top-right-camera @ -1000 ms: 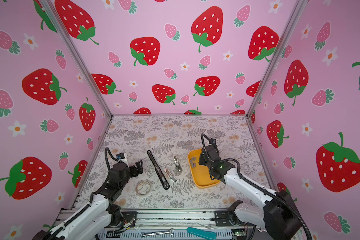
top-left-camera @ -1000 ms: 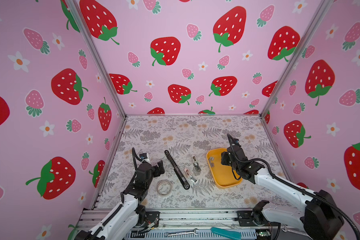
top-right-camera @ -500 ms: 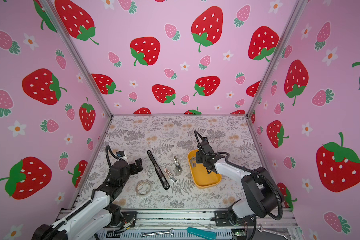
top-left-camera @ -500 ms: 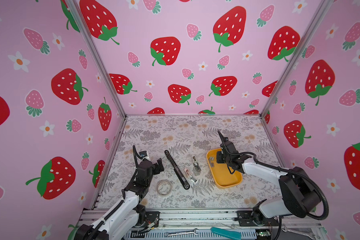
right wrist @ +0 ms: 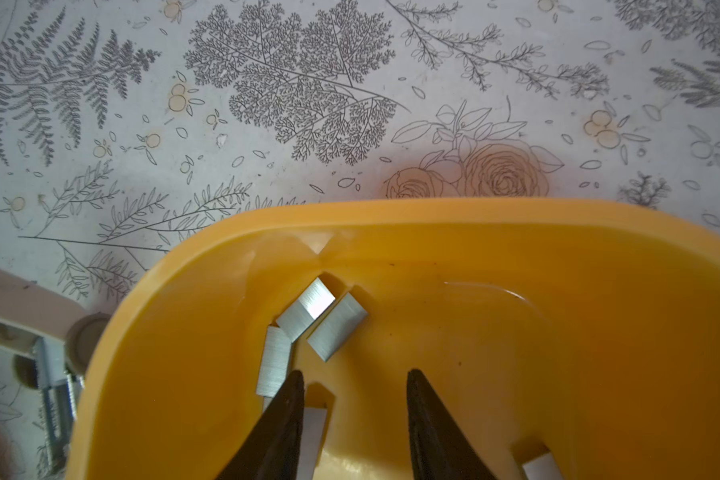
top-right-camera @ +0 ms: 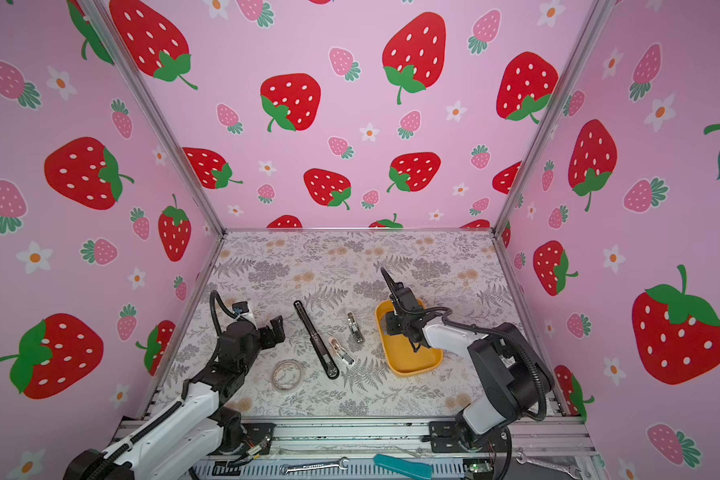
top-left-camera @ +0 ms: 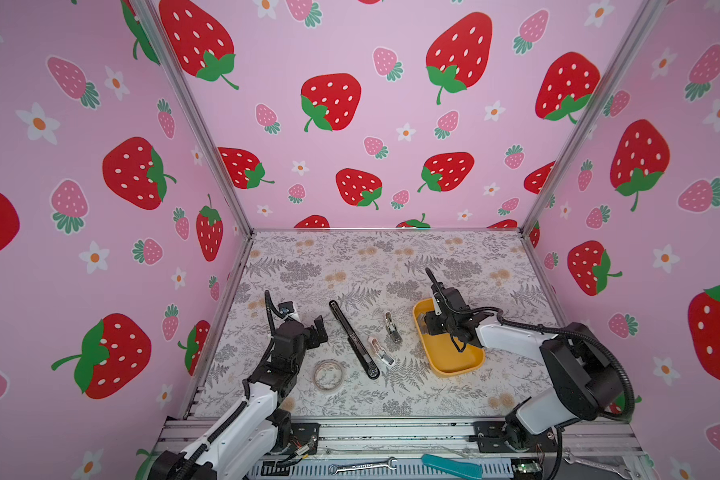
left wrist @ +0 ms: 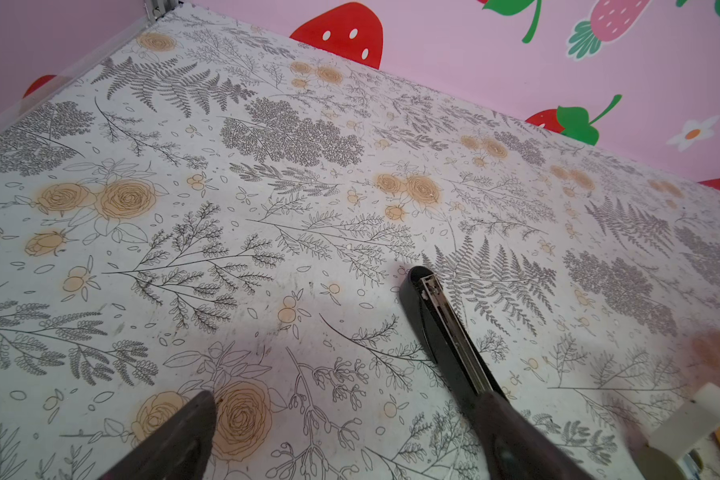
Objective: Load the staples into the stapler
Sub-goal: 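Lower the open right gripper into the yellow tray over a staple strip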
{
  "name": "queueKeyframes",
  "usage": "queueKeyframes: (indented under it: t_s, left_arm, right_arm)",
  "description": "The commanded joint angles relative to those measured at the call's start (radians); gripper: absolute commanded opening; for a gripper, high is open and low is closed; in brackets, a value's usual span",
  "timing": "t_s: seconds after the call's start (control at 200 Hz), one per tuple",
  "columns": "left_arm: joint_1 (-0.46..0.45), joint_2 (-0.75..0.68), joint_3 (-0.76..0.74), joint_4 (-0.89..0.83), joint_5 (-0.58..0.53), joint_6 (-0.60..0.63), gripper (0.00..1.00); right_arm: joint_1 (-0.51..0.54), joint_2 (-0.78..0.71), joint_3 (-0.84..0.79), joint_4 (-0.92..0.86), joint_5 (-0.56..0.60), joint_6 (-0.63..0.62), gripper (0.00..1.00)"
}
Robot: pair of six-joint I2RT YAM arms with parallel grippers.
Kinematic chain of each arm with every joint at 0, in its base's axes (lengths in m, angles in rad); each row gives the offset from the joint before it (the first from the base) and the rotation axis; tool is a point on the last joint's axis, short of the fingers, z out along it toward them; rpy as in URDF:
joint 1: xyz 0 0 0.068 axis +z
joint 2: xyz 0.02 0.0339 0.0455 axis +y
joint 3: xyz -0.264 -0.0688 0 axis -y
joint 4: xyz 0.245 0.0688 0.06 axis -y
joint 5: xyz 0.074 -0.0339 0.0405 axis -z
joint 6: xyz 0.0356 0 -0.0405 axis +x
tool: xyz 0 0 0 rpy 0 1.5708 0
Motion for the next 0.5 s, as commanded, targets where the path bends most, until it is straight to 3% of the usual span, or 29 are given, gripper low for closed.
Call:
queueKeyframes:
  t_s: [0.0,0.495]
  left_arm:
    - [-0.002,0.003,0.022,0.019,-0.005,0.004,0.99]
    - [-0.002,0.053,0.048,0.011,-0.001,0.006,0.99]
  right_arm:
    - [0.01,-0.001,-0.026,-0.006,-0.004,-0.012,0.43]
    - [0.038,0.016,-0.023,-0.021,-0.011,-0.02,0.42]
